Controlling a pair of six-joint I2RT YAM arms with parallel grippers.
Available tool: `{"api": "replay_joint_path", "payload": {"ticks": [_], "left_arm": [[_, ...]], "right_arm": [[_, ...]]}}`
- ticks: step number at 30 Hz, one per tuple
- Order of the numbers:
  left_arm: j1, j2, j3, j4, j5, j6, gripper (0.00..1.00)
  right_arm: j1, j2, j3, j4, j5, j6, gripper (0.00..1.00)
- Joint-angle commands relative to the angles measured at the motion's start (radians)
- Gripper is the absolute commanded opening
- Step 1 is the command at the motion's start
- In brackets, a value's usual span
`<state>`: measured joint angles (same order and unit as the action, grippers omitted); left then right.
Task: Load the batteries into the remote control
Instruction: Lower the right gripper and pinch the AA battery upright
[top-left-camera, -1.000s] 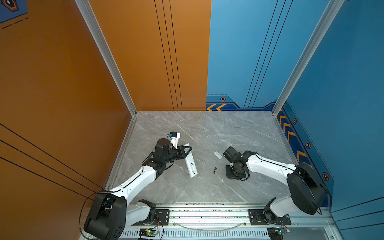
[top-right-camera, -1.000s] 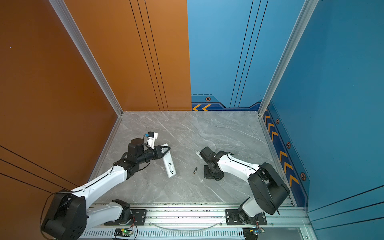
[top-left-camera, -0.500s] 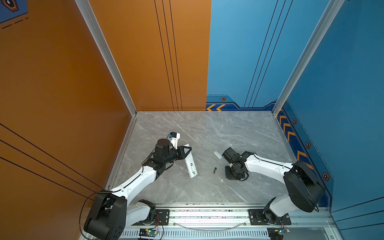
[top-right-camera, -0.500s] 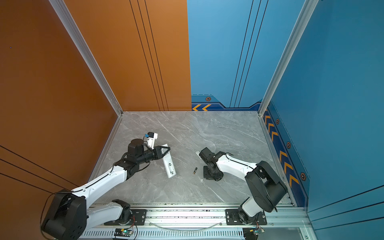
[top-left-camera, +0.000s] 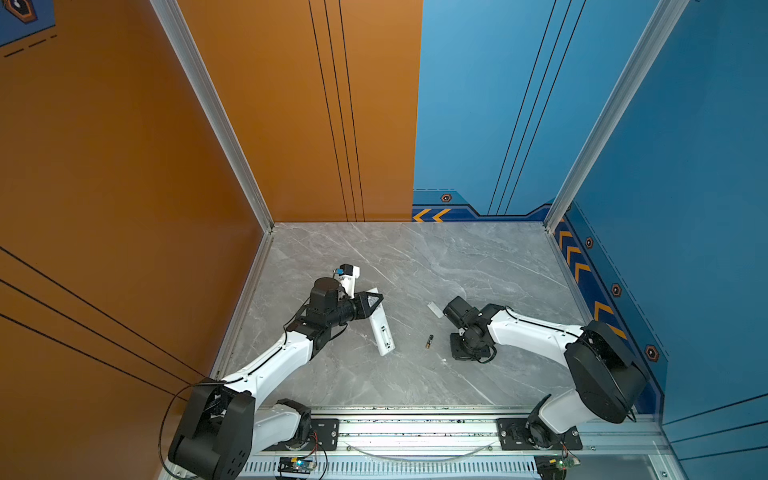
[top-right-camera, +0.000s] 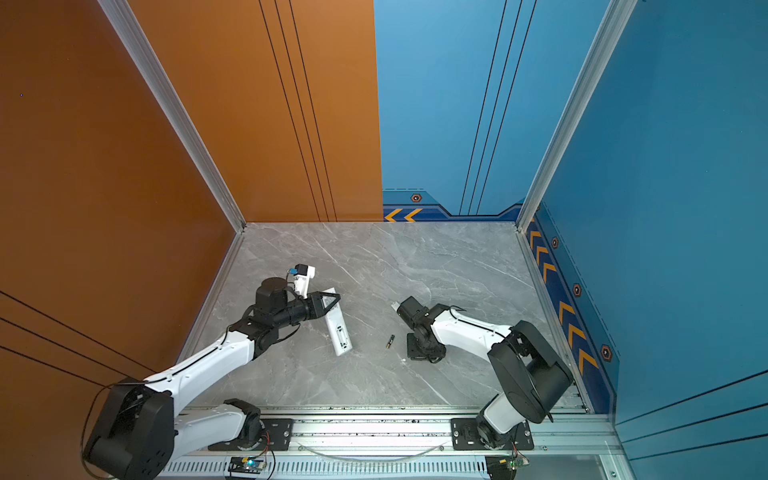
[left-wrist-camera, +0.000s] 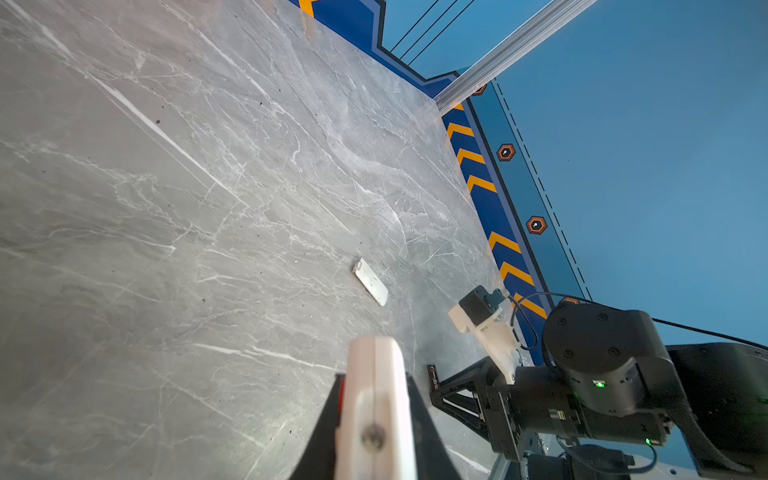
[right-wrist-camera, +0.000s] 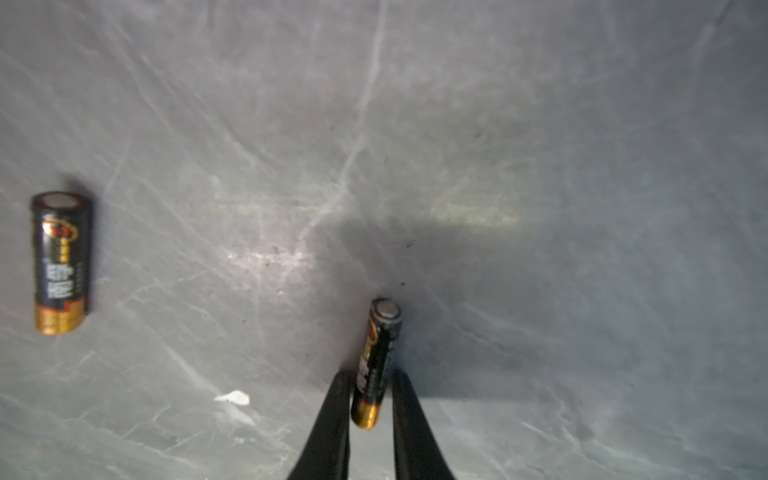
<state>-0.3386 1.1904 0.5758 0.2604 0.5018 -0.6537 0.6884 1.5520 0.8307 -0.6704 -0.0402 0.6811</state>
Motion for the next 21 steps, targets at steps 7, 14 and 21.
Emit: {"api": "replay_joint_path", "payload": {"ticks": [7, 14, 21], "left_arm": [[0.007, -0.012, -0.015, 0.028, 0.021, -0.006, 0.00], [0.004, -0.018, -0.018, 0.028, 0.016, -0.015, 0.00], [0.000, -0.035, -0.037, 0.028, -0.003, -0.044, 0.00]], "right_arm": [[0.007, 0.018, -0.071, 0.027, 0.025, 0.008, 0.06], [0.007, -0.021, -0.078, 0.028, 0.038, 0.008, 0.00], [0.055, -0.095, -0.072, 0.011, 0.060, -0.006, 0.00]]}}
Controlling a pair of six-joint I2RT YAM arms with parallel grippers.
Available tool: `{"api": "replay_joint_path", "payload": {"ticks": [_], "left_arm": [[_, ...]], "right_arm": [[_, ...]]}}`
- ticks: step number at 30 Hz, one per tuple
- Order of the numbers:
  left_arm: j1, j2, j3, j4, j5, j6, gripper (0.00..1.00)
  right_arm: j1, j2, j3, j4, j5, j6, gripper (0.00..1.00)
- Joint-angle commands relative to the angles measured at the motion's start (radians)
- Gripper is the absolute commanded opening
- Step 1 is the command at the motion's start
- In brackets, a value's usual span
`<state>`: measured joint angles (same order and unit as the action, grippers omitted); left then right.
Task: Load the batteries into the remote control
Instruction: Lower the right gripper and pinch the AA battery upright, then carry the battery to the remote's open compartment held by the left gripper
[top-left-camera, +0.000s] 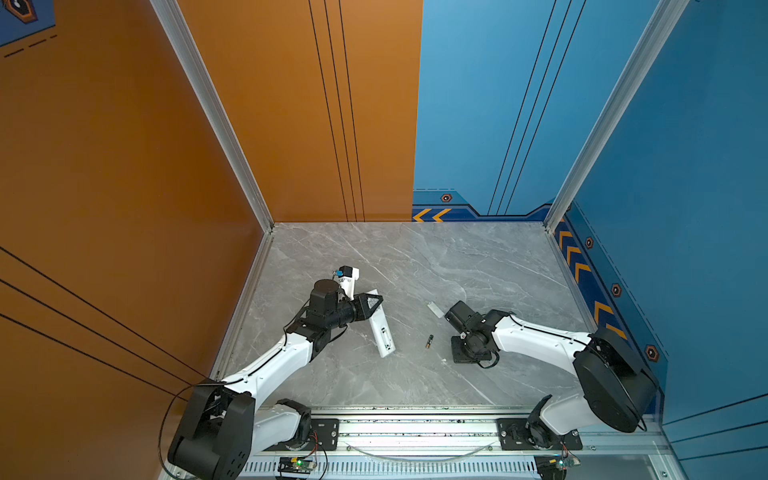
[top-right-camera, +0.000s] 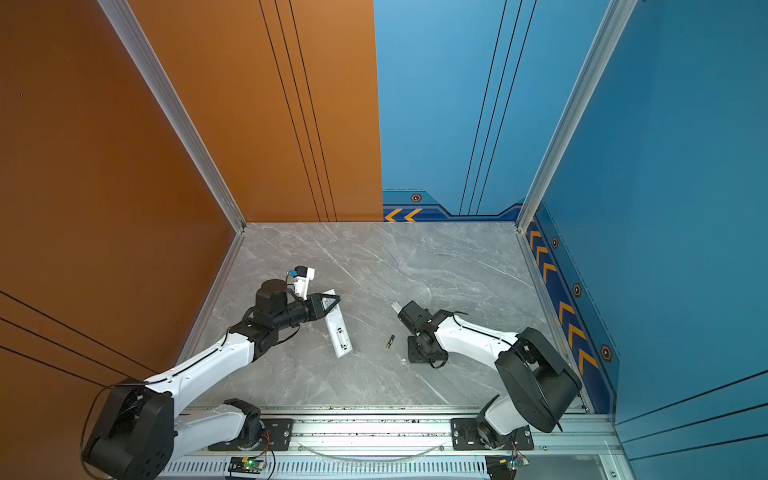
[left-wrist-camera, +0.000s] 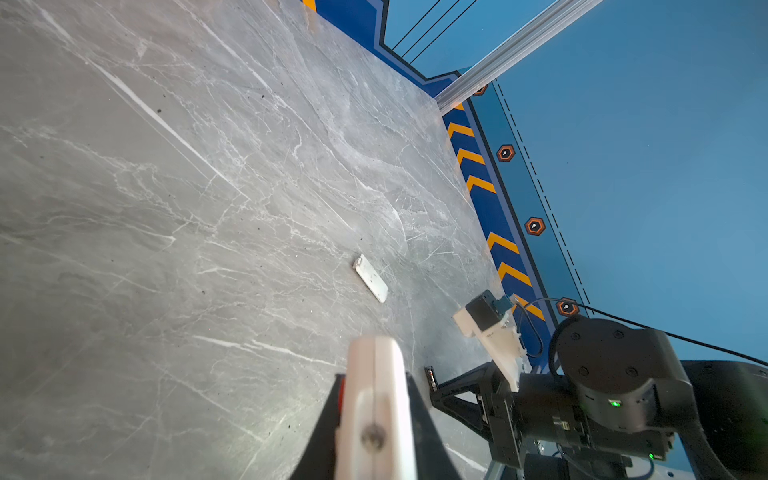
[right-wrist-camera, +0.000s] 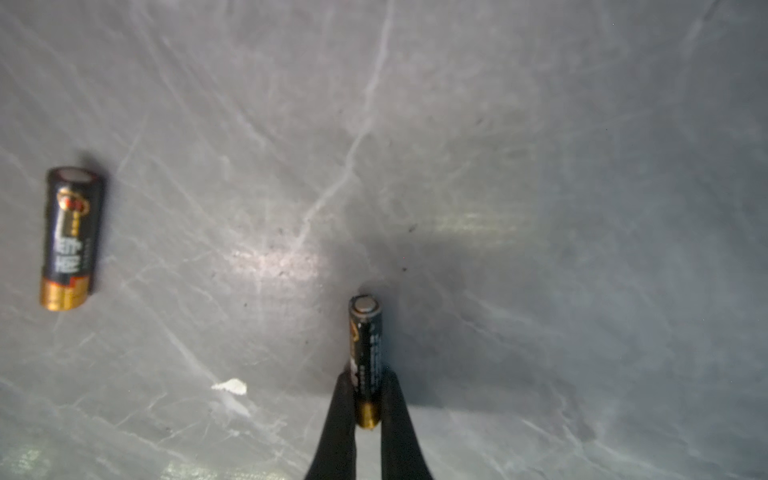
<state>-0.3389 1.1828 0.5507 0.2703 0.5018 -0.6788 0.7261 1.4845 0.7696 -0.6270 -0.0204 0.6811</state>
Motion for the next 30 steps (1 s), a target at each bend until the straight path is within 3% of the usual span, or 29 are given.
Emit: {"api": "replay_joint_path", "payload": {"ticks": [1, 11, 22, 30], "left_arm": [[0.000, -0.031, -0.015, 0.018, -0.008, -0.022, 0.00], [0.005, 0.003, -0.087, 0.114, 0.018, -0.059, 0.00], [0.033, 0.113, -0.154, 0.348, 0.098, -0.160, 0.00], [0.049, 0.126, -0.157, 0.369, 0.125, -0.177, 0.00]], "right_arm": [[0.026, -0.036, -0.005, -0.041, 0.048, -0.010, 0.00], [0.141, -0.086, 0.088, -0.099, 0.092, -0.006, 0.00], [0.301, 0.040, 0.330, -0.104, 0.056, -0.007, 0.00], [0.346, 0.086, 0.410, -0.081, 0.010, -0.019, 0.00]]}}
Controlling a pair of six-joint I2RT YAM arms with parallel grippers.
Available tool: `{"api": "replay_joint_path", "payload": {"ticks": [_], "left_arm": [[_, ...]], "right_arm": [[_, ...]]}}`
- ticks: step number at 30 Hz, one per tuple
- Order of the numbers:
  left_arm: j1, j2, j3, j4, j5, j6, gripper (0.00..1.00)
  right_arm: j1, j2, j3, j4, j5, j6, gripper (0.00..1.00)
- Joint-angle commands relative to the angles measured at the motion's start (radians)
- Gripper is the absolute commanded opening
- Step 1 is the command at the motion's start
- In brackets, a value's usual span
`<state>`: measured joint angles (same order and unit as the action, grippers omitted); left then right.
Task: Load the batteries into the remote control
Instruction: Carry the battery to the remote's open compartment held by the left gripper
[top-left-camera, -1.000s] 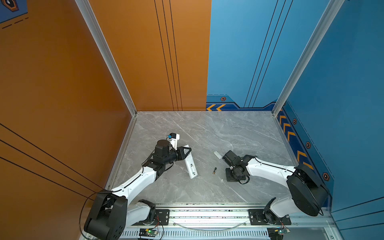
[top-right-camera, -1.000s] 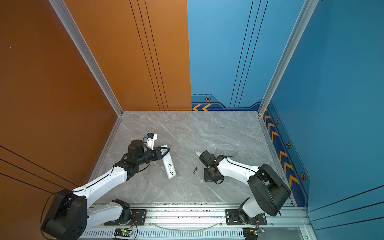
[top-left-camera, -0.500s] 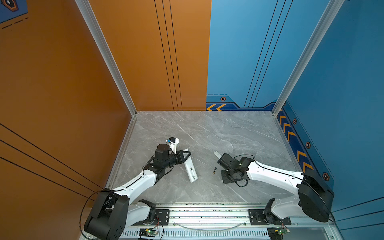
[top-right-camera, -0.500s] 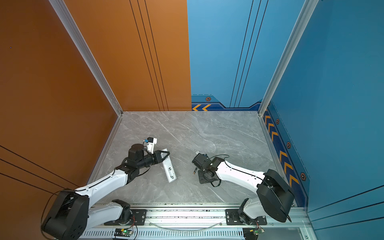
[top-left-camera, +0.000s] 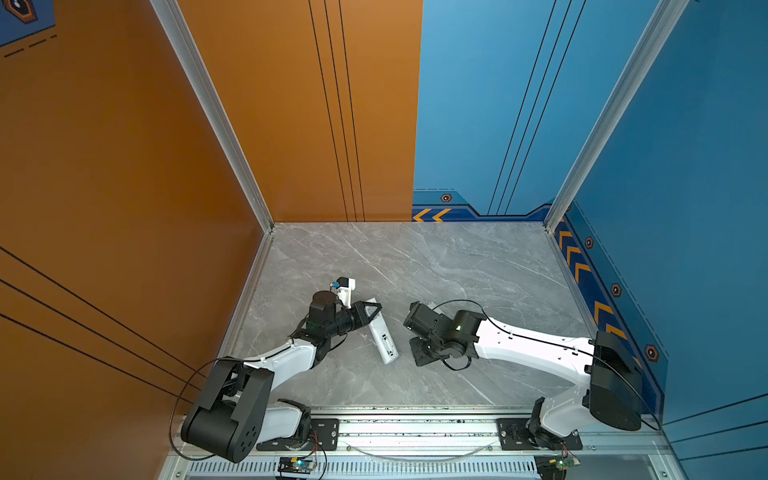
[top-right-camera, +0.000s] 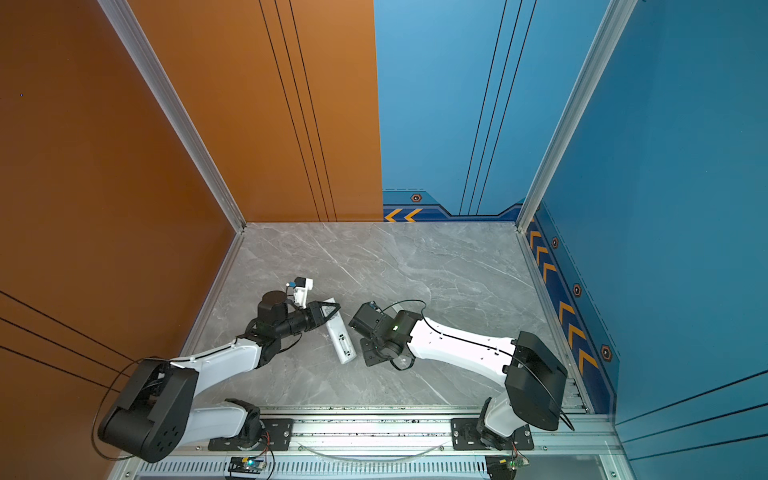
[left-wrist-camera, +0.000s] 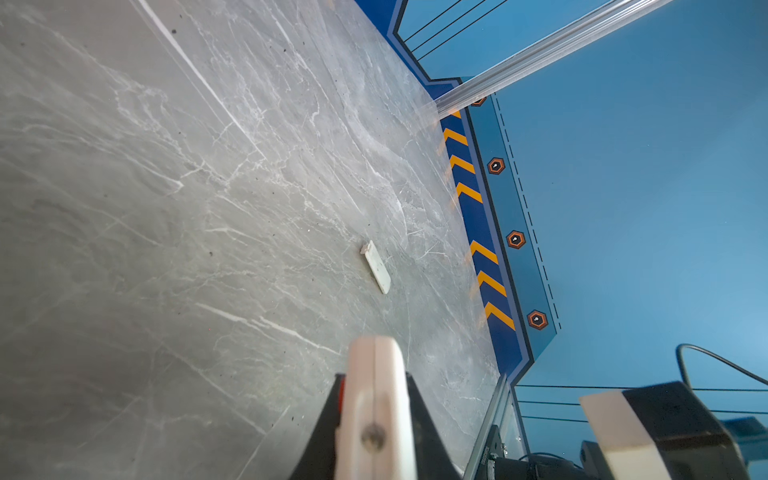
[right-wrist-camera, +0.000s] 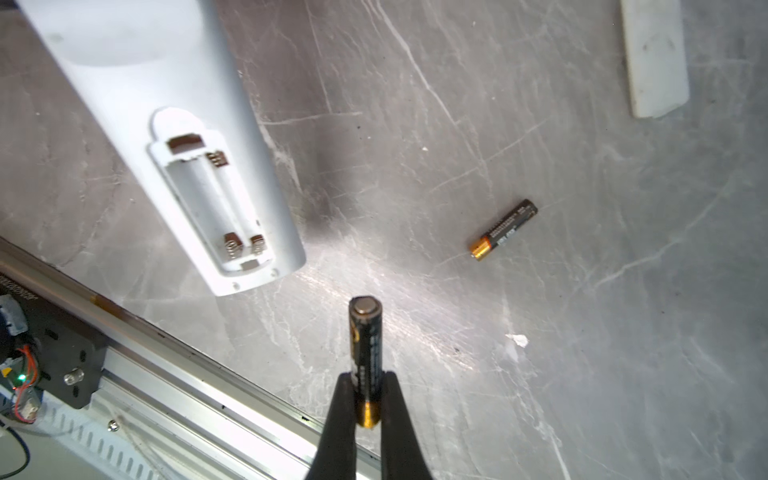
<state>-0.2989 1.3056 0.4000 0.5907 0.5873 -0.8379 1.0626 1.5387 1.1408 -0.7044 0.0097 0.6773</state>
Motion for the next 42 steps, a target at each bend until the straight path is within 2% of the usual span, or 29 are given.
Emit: {"api": "replay_joint_path", "payload": {"ticks": [1, 17, 42], "left_arm": [[0.008, 0.004, -0.006, 0.048, 0.045, -0.022, 0.00], [0.003, 0.050, -0.001, 0.070, 0.084, -0.055, 0.00], [-0.005, 0.078, 0.003, 0.070, 0.102, -0.066, 0.00]], "right_arm": [[0.013, 0.045, 0.048, 0.001, -0.028, -0.019, 0.00], [0.017, 0.141, 0.151, 0.022, -0.095, -0.079, 0.00], [0.030, 0.202, 0.137, 0.049, -0.128, -0.025, 0.00]]}}
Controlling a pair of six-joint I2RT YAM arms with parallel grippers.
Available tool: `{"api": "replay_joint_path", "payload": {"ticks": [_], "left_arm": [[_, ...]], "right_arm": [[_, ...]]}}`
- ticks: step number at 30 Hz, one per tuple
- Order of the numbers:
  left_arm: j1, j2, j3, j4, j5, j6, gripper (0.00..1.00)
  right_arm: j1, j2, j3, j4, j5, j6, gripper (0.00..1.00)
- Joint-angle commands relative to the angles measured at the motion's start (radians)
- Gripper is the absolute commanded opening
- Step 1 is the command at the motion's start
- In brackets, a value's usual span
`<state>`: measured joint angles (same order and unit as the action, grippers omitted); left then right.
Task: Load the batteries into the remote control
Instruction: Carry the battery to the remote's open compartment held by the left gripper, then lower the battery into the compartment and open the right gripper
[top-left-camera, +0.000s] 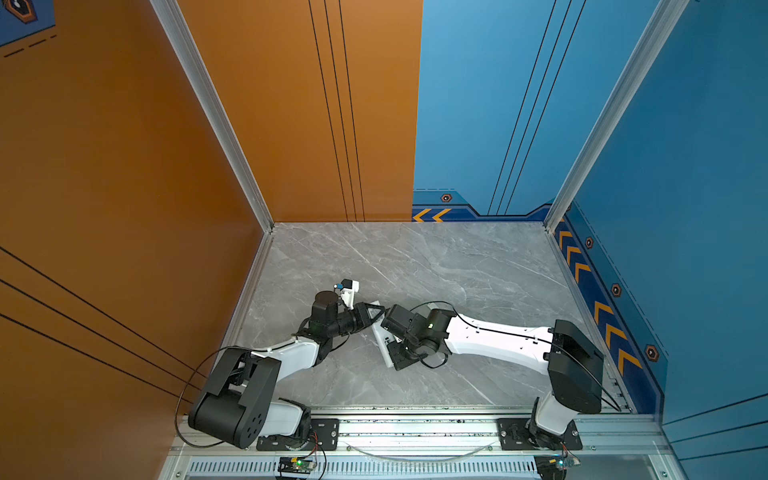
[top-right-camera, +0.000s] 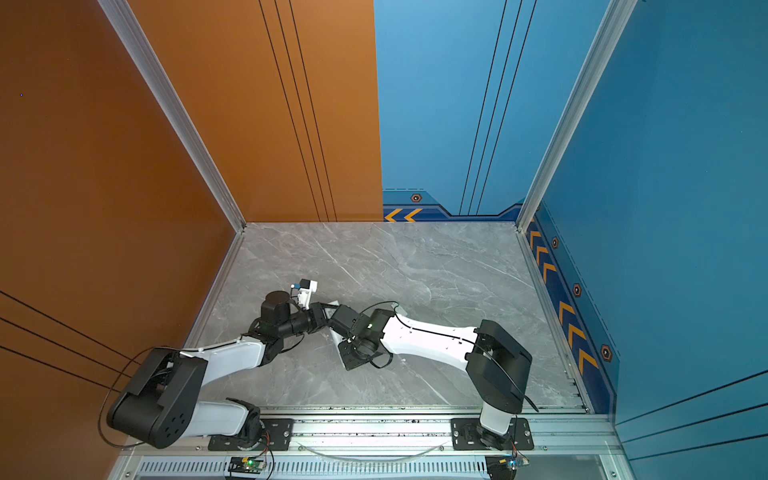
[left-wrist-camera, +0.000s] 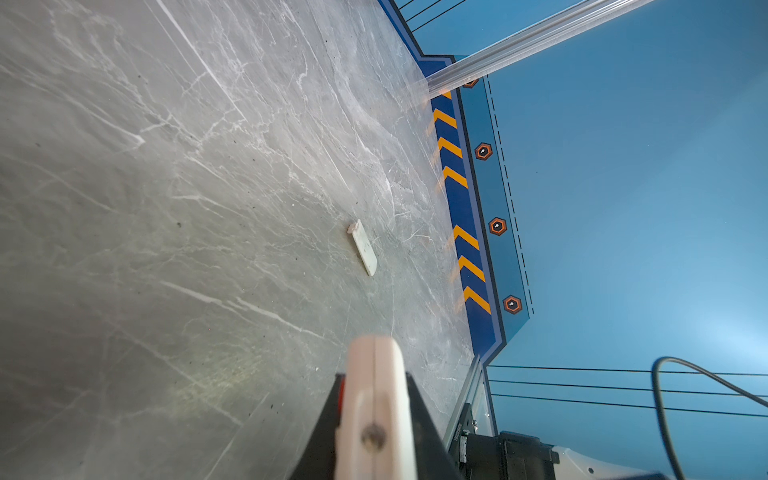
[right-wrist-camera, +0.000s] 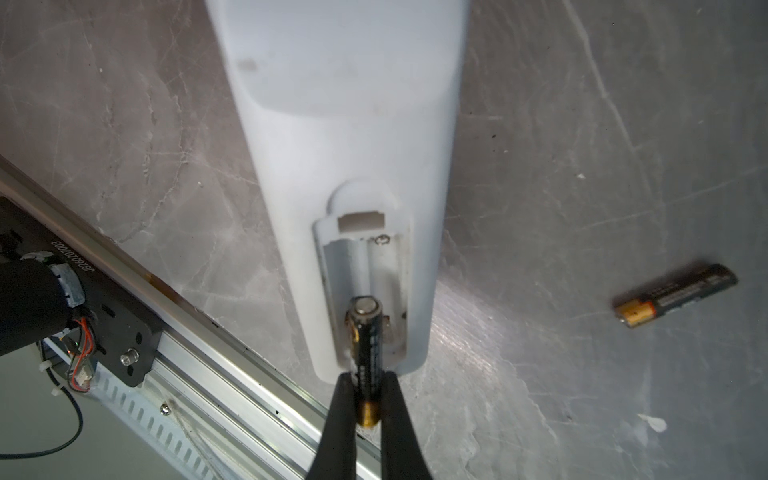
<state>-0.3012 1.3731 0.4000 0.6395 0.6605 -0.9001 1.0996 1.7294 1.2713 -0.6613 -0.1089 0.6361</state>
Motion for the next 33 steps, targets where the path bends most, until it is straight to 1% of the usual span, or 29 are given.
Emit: {"api": "replay_joint_path", "payload": {"ticks": [1, 9, 24, 33], "left_arm": [[-0.004, 0.015, 0.003, 0.022, 0.028, -0.005, 0.00], [-0.007, 0.026, 0.011, 0.022, 0.034, -0.005, 0.00], [-0.002, 0.076, 0.019, 0.066, 0.048, -0.022, 0.00], [-0.002, 0.069, 0.007, 0.068, 0.051, -0.025, 0.00]], "right_arm": [[-0.009, 0.012, 0.007, 0.006, -0.011, 0.016, 0.00], [-0.034, 0.021, 0.008, 0.005, -0.028, 0.003, 0.00], [-0.040, 0.065, 0.027, 0.006, -0.055, 0.002, 0.00], [-0.047, 0.067, 0.031, 0.005, -0.057, 0.001, 0.00]]}}
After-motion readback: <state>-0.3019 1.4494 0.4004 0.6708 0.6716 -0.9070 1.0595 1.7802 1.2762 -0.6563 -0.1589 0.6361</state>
